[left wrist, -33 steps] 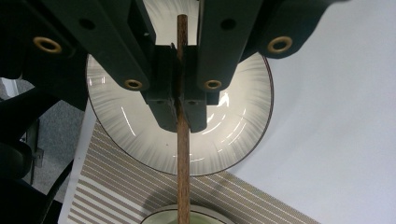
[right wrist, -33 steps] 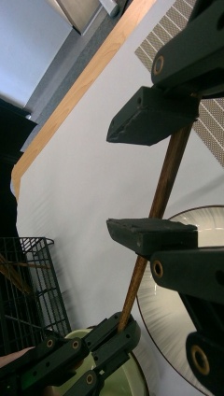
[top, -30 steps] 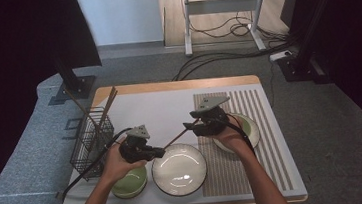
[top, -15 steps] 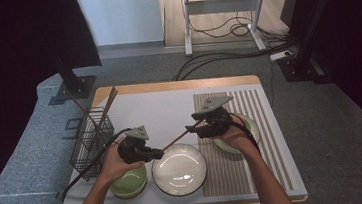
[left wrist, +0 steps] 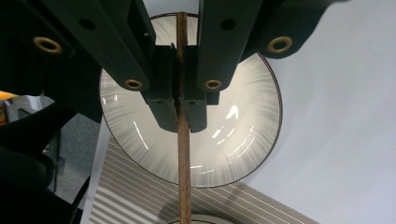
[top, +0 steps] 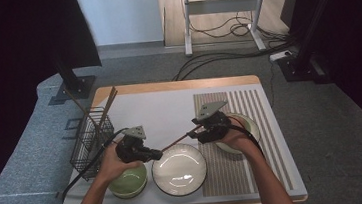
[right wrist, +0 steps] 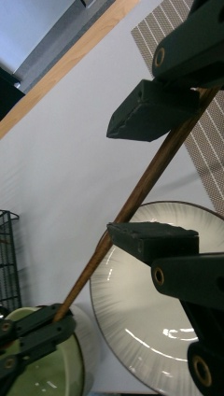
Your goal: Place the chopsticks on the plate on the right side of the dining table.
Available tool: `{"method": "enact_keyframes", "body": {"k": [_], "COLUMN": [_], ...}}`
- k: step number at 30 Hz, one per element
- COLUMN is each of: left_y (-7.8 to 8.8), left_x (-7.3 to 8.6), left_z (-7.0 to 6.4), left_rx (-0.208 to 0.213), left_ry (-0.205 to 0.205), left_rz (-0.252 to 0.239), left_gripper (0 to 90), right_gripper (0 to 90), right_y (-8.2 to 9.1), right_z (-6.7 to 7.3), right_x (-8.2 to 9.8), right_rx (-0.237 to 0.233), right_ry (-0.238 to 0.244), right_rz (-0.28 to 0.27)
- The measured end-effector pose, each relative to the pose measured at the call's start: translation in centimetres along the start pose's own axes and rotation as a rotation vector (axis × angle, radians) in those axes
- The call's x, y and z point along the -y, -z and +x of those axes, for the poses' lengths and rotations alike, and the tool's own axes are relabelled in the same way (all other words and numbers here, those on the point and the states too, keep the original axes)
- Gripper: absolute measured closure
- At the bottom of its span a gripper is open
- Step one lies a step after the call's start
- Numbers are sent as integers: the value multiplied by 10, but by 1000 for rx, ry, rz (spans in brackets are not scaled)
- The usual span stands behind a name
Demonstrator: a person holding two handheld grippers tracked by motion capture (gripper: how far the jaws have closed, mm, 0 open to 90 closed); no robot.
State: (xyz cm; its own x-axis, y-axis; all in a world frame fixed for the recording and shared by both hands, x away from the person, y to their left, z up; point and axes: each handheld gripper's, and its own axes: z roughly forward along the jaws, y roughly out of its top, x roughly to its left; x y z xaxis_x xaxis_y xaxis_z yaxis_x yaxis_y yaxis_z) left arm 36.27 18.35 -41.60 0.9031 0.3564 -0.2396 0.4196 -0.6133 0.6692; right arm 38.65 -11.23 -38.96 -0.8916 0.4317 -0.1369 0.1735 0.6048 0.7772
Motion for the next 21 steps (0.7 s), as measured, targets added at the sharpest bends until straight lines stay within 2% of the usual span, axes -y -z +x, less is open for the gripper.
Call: {"method": "enact_keyframes", "body": {"k": [6, 11, 14, 21], "left_y": [1, 2, 3, 5], "left_x": [0, 0, 1, 1], "left_z": [2, 3, 5, 7], "left_rx": [10, 24, 42, 66], "left_ry": [0, 12, 22, 27], "left_rz": [13, 1, -10, -24], "left_gripper": [864, 863, 863, 862], "right_gripper": [480, 495, 542, 635], "right_y": [-4, -7, -9, -9], "right_z": [2, 4, 7, 8], "right_x": [3, 7, 9, 14], "right_rx": [-10, -18, -3, -7], "right_ry": [42, 77, 120, 165], "right_rz": [37, 70, 110, 143]}}
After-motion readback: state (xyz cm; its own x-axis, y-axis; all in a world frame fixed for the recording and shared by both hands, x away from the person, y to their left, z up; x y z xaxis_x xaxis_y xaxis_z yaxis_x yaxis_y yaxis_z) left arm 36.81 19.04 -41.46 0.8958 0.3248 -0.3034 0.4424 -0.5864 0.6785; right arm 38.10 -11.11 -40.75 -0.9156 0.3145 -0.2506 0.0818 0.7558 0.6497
